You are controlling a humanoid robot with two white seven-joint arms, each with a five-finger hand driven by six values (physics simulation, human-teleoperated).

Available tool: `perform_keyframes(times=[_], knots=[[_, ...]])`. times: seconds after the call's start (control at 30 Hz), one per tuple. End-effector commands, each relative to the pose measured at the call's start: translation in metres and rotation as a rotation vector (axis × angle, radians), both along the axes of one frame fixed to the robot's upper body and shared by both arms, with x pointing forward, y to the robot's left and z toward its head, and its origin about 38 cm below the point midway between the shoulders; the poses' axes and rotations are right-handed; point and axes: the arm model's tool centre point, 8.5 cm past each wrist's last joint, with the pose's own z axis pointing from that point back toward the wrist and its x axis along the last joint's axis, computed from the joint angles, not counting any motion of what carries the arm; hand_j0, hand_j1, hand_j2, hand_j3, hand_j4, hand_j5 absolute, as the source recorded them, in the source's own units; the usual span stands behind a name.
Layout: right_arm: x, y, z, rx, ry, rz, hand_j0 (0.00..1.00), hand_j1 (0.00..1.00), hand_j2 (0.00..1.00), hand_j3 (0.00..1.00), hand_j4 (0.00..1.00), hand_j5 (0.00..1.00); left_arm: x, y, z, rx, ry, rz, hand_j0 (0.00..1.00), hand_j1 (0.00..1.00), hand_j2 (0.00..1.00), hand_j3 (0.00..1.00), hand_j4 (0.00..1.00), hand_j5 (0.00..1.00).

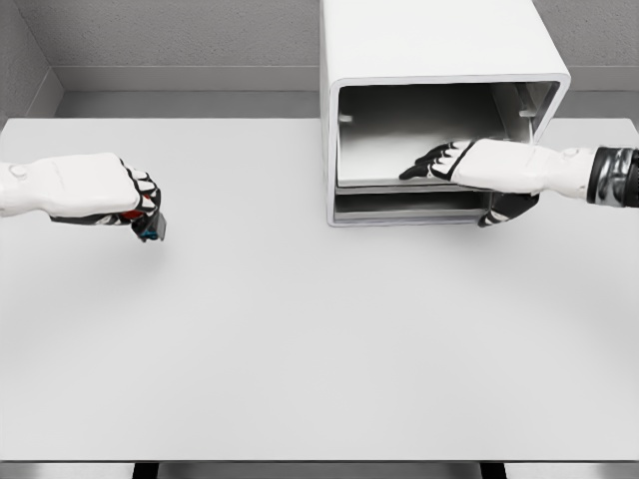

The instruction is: Slide open multi-storey tabletop storage cabinets and put open load switch and slide close multi-storey tabletop storage cabinets

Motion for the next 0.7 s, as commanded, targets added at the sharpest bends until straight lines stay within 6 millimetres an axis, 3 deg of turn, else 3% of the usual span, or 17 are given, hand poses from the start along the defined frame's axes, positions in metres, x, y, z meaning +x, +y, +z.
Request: perform_keyframes(times=[0.0, 0.1, 0.3, 0.43, 0.67], knots=[[-0.004, -0.005, 0.008, -0.007, -0.016, 0.002, 1.0, 1.0, 1.0, 1.0, 1.0, 1.0, -0.001, -0.002, 0.0, -0.006, 0.003, -0.005, 0.35, 0.35, 0.35, 0.35, 0.35, 0.35], [-0.007, -0.016, 0.01, 0.007, -0.023, -0.027, 1.0, 1.0, 1.0, 1.0, 1.0, 1.0, -0.011, -0.016, 0.002, -0.016, 0.007, -0.058, 0.35, 0.35, 0.35, 0.35, 0.35, 0.35], [-0.009, -0.016, 0.009, 0.006, -0.022, -0.023, 1.0, 1.0, 1.0, 1.0, 1.0, 1.0, -0.013, -0.024, 0.009, -0.033, -0.001, -0.083, 0.35, 0.35, 0.35, 0.35, 0.35, 0.35], [-0.018, -0.021, 0.009, -0.018, -0.022, -0.017, 1.0, 1.0, 1.0, 1.0, 1.0, 1.0, -0.023, -0.043, 0.02, -0.071, -0.012, -0.148, 0.35, 0.35, 0.35, 0.35, 0.35, 0.35], [-0.024, -0.025, 0.008, -0.034, -0.019, -0.017, 1.0, 1.0, 1.0, 1.0, 1.0, 1.0, -0.022, -0.047, 0.027, -0.101, -0.012, -0.158, 0.35, 0.35, 0.35, 0.35, 0.35, 0.35]])
